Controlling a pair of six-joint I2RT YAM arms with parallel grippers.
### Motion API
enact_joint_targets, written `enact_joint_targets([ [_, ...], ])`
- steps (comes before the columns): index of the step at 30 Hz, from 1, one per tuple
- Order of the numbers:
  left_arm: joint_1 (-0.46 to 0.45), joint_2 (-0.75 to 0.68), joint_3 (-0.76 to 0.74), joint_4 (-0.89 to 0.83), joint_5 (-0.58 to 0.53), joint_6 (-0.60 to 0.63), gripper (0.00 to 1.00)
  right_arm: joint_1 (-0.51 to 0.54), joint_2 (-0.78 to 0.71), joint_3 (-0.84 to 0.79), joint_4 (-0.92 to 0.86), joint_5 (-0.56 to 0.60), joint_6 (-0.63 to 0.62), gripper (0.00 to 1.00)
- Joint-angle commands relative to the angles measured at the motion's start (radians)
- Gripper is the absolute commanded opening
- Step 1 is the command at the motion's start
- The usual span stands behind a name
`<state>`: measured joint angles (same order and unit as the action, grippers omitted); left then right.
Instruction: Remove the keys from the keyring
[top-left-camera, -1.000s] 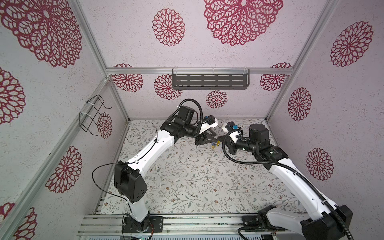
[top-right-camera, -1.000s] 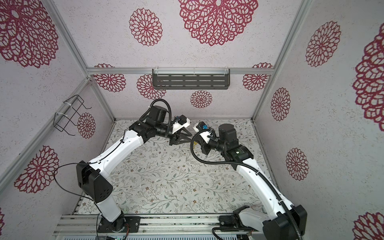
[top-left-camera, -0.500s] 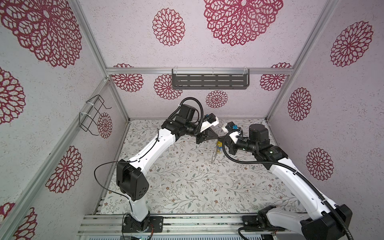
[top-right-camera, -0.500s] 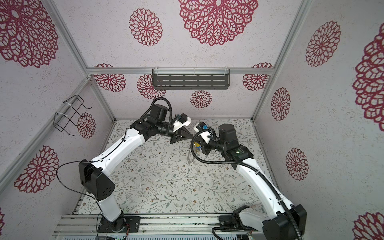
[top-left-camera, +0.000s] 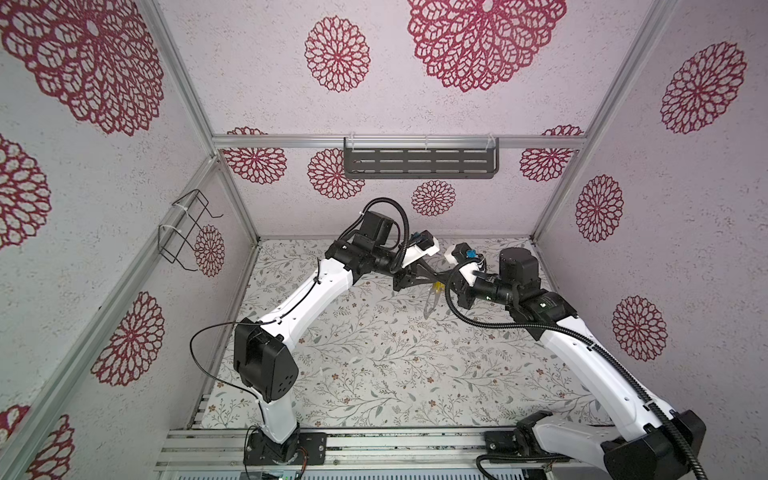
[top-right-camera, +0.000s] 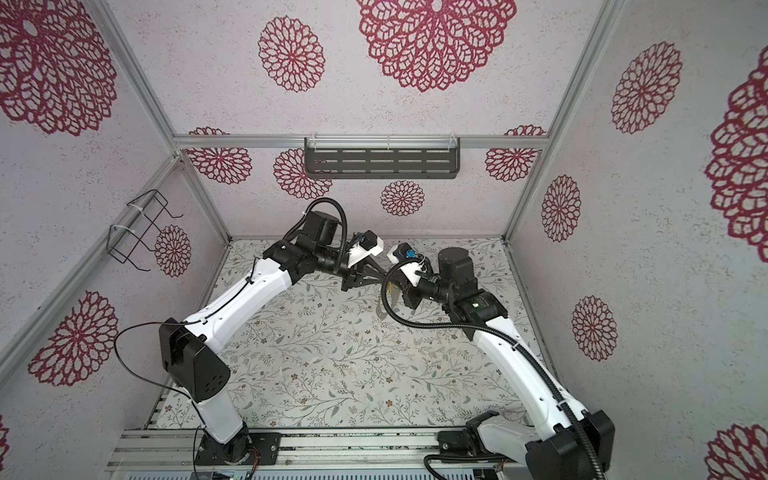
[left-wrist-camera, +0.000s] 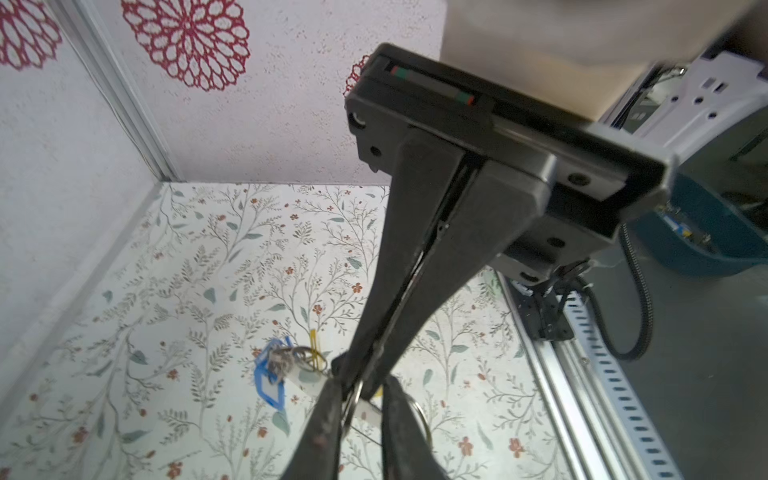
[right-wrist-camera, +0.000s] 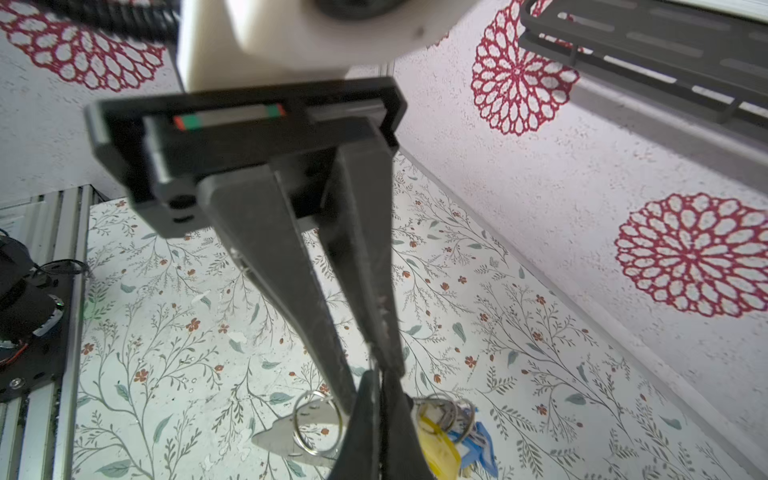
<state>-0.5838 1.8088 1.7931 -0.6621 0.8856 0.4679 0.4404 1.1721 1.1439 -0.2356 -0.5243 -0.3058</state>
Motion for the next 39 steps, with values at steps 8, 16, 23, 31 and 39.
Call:
enact_joint_targets([
  [8, 0.004, 0.000, -0.014, 0.007, 0.001, 0.002, 0.00, 0.011, -0.027, 0.018, 0.072, -0.041, 0.046, 0.00],
  [16, 0.025, -0.060, -0.086, 0.167, 0.048, -0.104, 0.00, 0.008, -0.038, -0.030, 0.106, 0.032, 0.097, 0.00],
  [23, 0.041, -0.111, -0.143, 0.326, 0.072, -0.203, 0.00, 0.002, -0.054, -0.086, 0.162, -0.020, 0.156, 0.00],
  [31, 0.041, -0.123, -0.146, 0.359, 0.075, -0.237, 0.00, 0.000, -0.071, -0.115, 0.194, -0.037, 0.182, 0.04],
  [39, 0.035, -0.126, -0.142, 0.372, 0.083, -0.257, 0.00, 0.002, -0.067, -0.085, 0.248, -0.088, 0.239, 0.20],
])
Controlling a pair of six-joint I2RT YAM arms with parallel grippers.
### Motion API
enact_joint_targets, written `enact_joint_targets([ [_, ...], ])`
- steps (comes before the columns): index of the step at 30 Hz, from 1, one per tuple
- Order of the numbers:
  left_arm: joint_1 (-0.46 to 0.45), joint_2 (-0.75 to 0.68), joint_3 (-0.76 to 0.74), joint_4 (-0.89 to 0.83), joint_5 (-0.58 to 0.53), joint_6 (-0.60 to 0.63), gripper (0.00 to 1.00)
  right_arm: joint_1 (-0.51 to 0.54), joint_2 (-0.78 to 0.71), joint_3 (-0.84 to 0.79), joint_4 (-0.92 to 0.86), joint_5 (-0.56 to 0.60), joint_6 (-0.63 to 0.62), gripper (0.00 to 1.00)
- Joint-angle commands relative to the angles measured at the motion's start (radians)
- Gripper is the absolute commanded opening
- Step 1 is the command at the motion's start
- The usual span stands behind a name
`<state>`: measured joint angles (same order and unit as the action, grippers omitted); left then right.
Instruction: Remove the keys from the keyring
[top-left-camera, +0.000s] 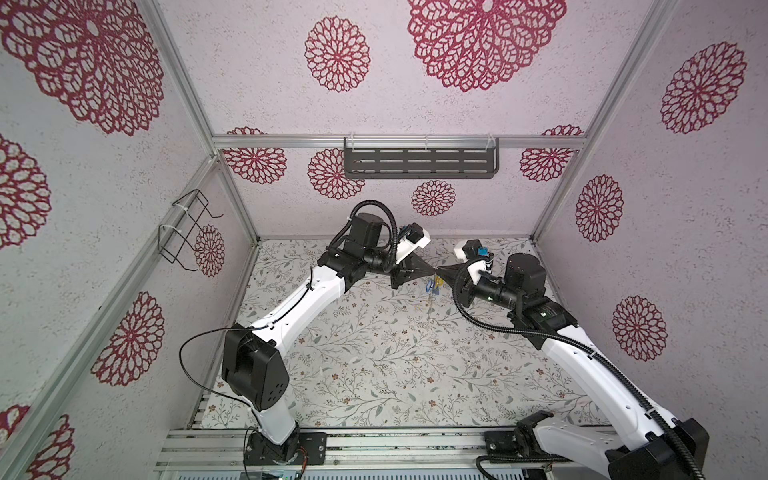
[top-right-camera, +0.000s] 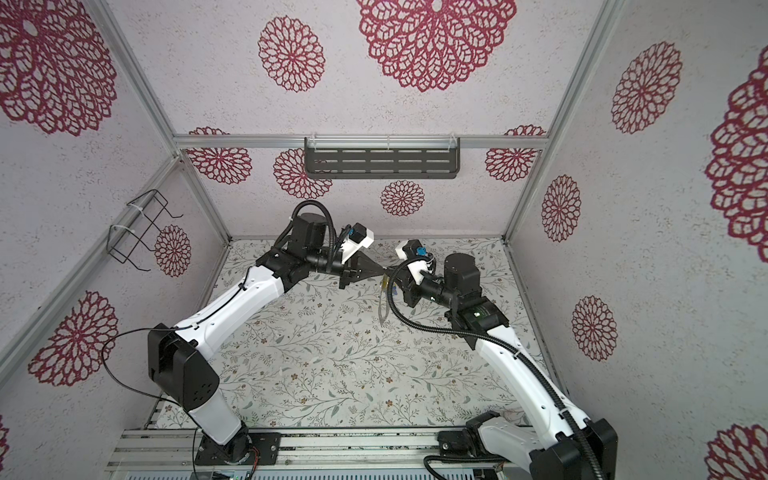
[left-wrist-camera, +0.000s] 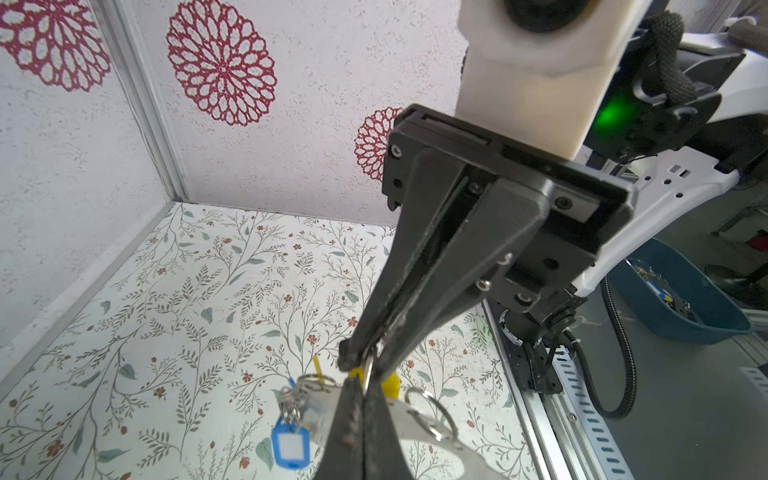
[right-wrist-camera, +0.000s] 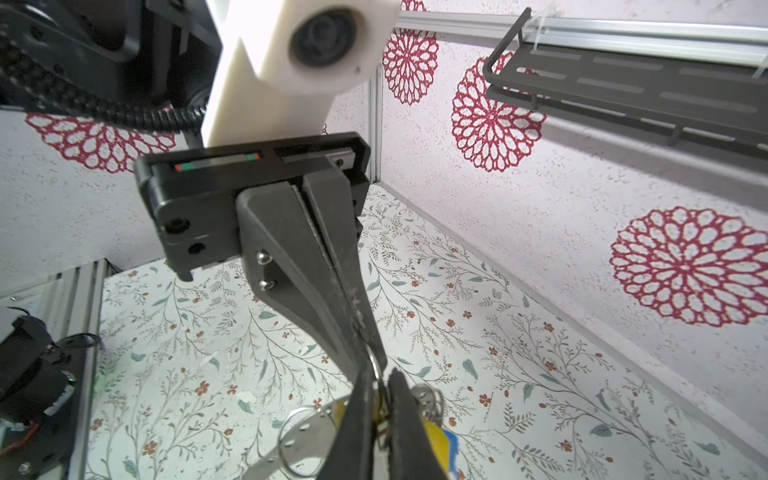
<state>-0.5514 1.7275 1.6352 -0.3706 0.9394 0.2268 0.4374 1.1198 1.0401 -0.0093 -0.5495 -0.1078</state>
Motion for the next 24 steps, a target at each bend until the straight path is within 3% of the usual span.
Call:
enact_joint_targets([
  [1, 0.004, -0.046, 0.018, 0.081, 0.029, -0.016, 0.00, 0.006, -0.014, 0.018, 0.029, -0.069, 0.048, 0.20],
  [13, -0.003, -0.058, 0.026, 0.069, 0.022, -0.008, 0.00, 0.006, -0.009, -0.010, 0.035, -0.055, 0.035, 0.24],
  [24, -0.001, -0.066, 0.037, 0.047, 0.019, 0.002, 0.00, -0.007, -0.038, -0.049, -0.010, 0.001, -0.010, 0.20],
])
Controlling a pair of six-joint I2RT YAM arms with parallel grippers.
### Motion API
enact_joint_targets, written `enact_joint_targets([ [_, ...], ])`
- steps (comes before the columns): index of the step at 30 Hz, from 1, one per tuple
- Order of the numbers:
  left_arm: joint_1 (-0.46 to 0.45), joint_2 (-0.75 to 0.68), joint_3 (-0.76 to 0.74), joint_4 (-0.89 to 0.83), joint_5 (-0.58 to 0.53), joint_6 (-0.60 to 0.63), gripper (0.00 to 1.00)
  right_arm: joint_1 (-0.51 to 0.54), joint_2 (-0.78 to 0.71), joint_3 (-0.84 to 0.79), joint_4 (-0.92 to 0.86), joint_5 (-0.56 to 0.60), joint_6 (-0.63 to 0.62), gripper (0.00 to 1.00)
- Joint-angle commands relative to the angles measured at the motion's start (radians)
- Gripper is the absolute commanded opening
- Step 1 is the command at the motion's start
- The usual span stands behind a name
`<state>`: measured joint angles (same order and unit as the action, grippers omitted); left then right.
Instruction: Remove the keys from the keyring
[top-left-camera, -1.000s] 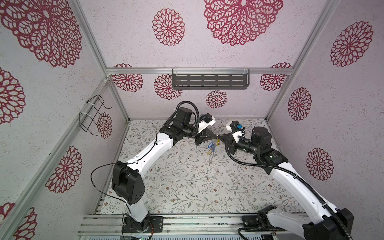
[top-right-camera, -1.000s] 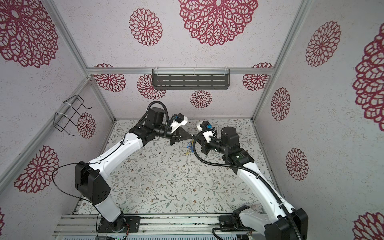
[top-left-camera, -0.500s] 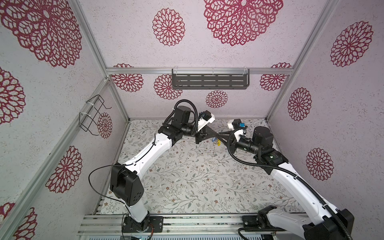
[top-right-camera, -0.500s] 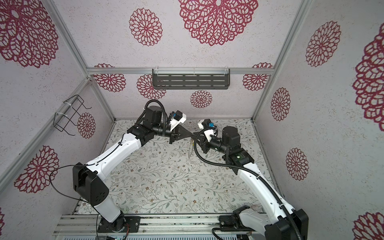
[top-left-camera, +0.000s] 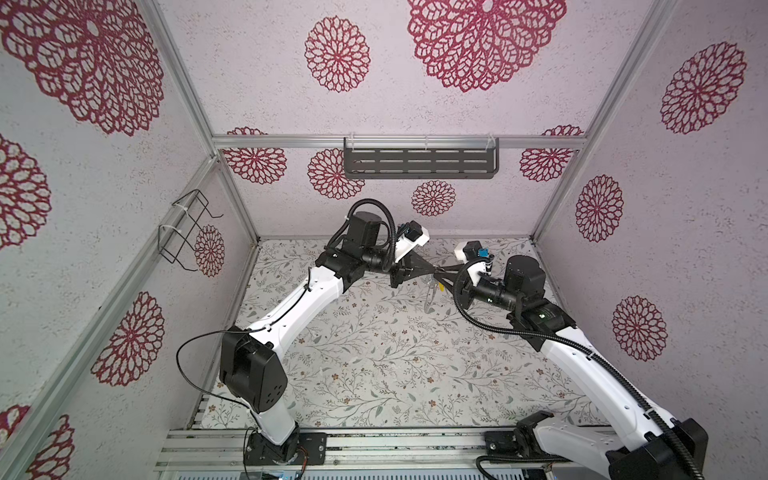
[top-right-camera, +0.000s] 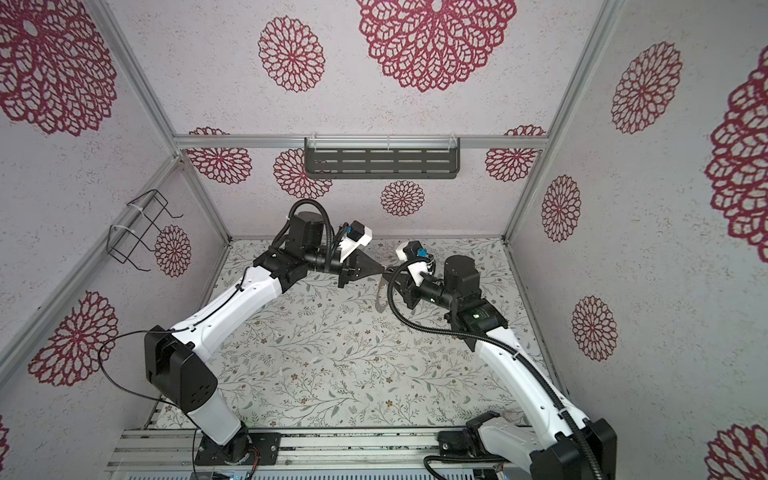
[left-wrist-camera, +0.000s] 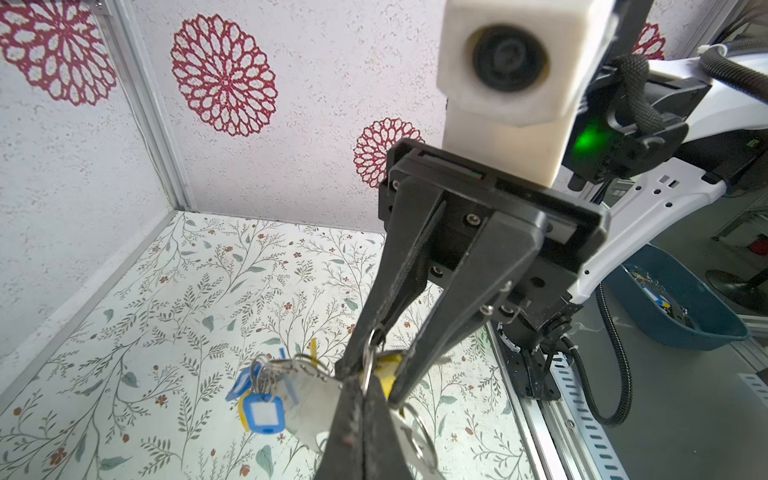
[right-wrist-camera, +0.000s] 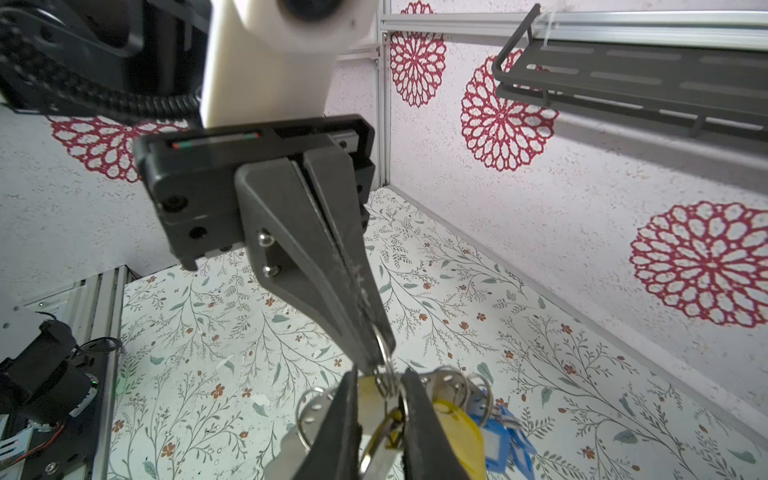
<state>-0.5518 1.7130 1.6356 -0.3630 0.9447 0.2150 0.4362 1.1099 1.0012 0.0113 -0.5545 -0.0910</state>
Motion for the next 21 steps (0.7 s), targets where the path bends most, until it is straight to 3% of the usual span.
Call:
enact_joint_targets([
  [1, 0.000, -0.052, 0.037, 0.037, 0.013, 0.015, 0.00, -0.009, -0.028, -0.010, -0.031, 0.004, -0.027, 0.19],
  [3, 0.000, -0.052, 0.038, 0.035, 0.012, 0.014, 0.00, -0.010, -0.027, -0.009, -0.032, 0.002, -0.027, 0.08],
  [6, 0.000, -0.052, 0.040, 0.036, 0.014, 0.012, 0.00, -0.011, -0.028, -0.006, -0.030, -0.001, -0.022, 0.01],
  [11, 0.000, -0.059, 0.007, 0.130, 0.012, -0.064, 0.00, -0.012, -0.027, -0.011, -0.015, -0.011, -0.004, 0.00],
  [18, -0.013, -0.116, -0.235, 0.748, -0.105, -0.428, 0.00, -0.004, -0.004, -0.036, 0.061, -0.075, 0.085, 0.00],
  [21, -0.029, -0.117, -0.282, 0.917, -0.158, -0.514, 0.00, 0.005, 0.007, -0.042, 0.100, -0.093, 0.113, 0.00],
])
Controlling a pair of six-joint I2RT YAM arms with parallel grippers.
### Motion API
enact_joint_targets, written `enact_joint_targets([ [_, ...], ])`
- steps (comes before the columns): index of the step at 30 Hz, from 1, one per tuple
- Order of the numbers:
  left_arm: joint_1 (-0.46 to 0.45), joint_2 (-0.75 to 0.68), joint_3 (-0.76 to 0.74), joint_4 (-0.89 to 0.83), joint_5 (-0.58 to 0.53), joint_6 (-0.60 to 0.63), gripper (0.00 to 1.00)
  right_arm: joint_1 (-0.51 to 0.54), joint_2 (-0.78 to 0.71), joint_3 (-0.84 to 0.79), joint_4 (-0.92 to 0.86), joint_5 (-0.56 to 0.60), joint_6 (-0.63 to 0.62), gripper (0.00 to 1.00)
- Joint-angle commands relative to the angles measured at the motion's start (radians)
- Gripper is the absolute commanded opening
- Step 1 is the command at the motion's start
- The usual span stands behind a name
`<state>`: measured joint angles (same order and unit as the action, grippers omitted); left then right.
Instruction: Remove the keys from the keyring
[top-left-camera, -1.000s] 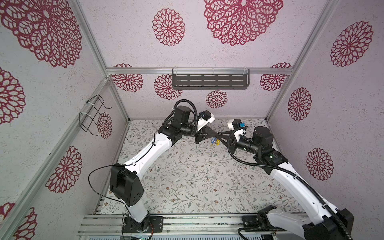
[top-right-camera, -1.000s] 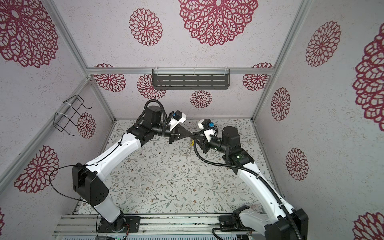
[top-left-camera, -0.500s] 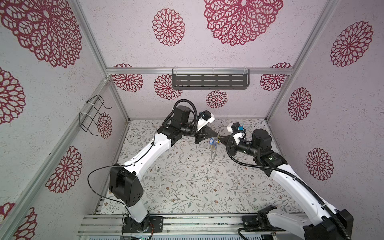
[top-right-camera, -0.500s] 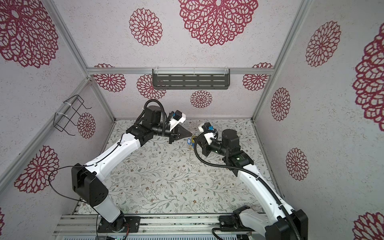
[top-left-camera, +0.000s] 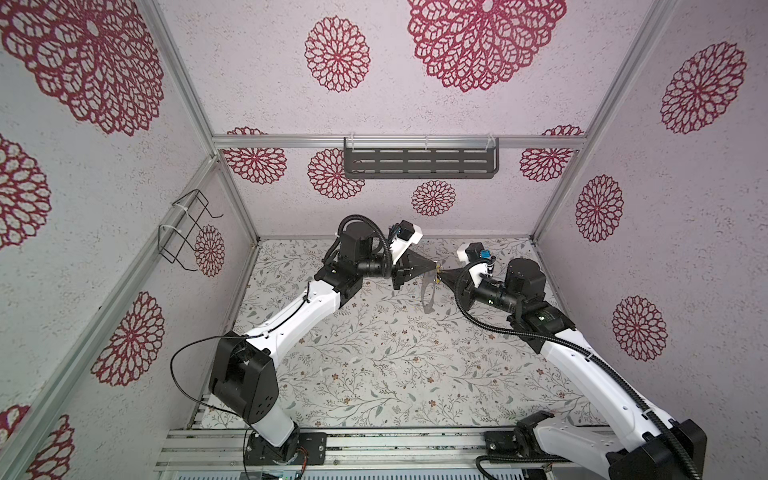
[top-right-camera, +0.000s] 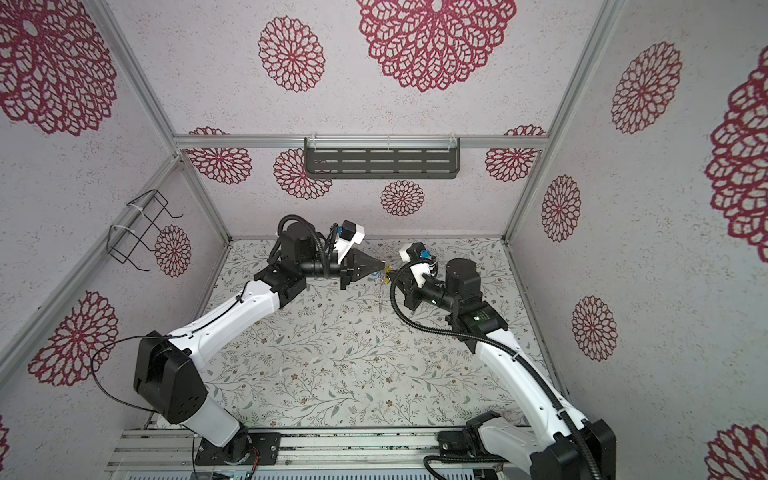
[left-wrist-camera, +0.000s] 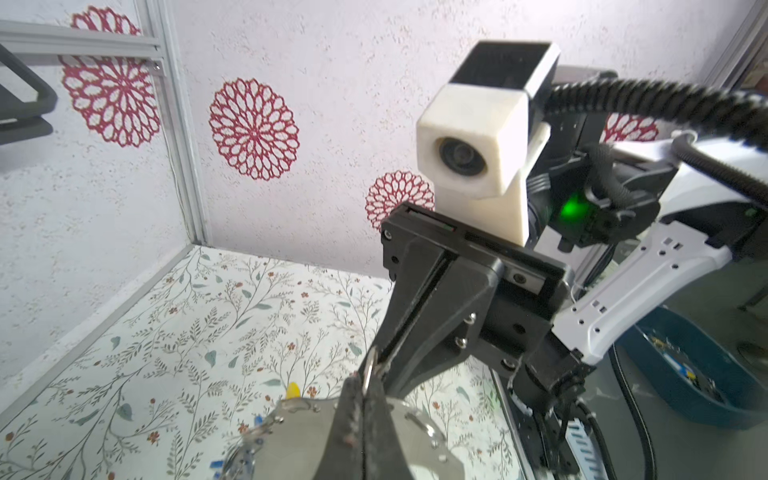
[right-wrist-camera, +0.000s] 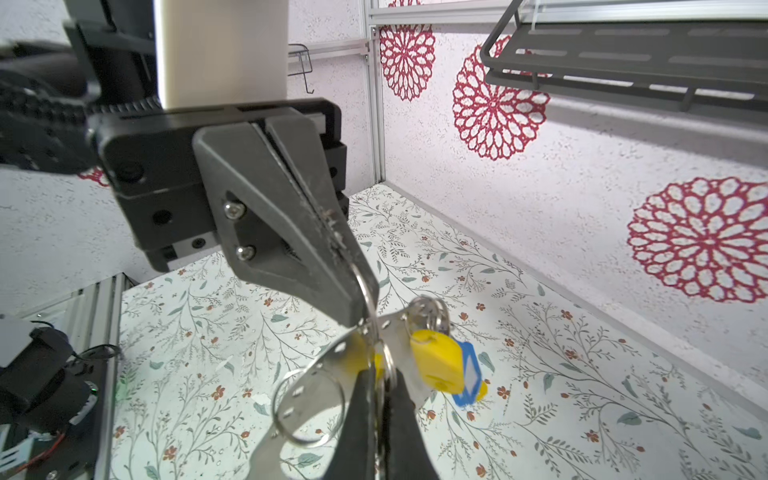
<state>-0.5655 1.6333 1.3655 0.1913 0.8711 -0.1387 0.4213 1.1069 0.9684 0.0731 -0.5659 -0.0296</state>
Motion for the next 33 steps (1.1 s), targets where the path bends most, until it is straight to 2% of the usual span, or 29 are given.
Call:
enact_joint_targets([
  [1, -0.022, -0.038, -0.019, 0.389, -0.097, -0.174, 0.00, 0.021, 0.013, -0.010, 0.048, -0.086, 0.058, 0.00],
  [9, -0.066, -0.035, -0.095, 0.581, -0.207, -0.254, 0.00, 0.056, 0.070, -0.001, 0.110, -0.119, 0.115, 0.00],
  [16, -0.066, -0.047, -0.116, 0.608, -0.244, -0.260, 0.00, 0.064, 0.068, -0.004, 0.073, -0.083, 0.116, 0.00],
  [19, -0.065, -0.050, -0.112, 0.583, -0.225, -0.252, 0.00, 0.065, 0.022, 0.010, 0.024, 0.038, 0.092, 0.00],
  [21, -0.060, -0.055, -0.105, 0.538, -0.206, -0.237, 0.00, 0.059, -0.032, 0.009, -0.001, 0.180, 0.086, 0.00],
  [23, -0.054, -0.059, -0.105, 0.513, -0.181, -0.233, 0.00, 0.042, -0.078, 0.009, -0.019, 0.256, 0.082, 0.00],
  [26, -0.043, -0.059, -0.105, 0.500, -0.128, -0.243, 0.00, 0.002, -0.126, 0.010, -0.047, 0.277, 0.077, 0.22],
  [28, -0.036, -0.055, -0.102, 0.496, -0.092, -0.256, 0.00, -0.018, -0.142, 0.009, -0.064, 0.279, 0.077, 0.23],
  [33, -0.024, -0.047, -0.084, 0.483, -0.035, -0.275, 0.00, -0.068, -0.145, 0.032, -0.105, 0.271, 0.092, 0.32],
])
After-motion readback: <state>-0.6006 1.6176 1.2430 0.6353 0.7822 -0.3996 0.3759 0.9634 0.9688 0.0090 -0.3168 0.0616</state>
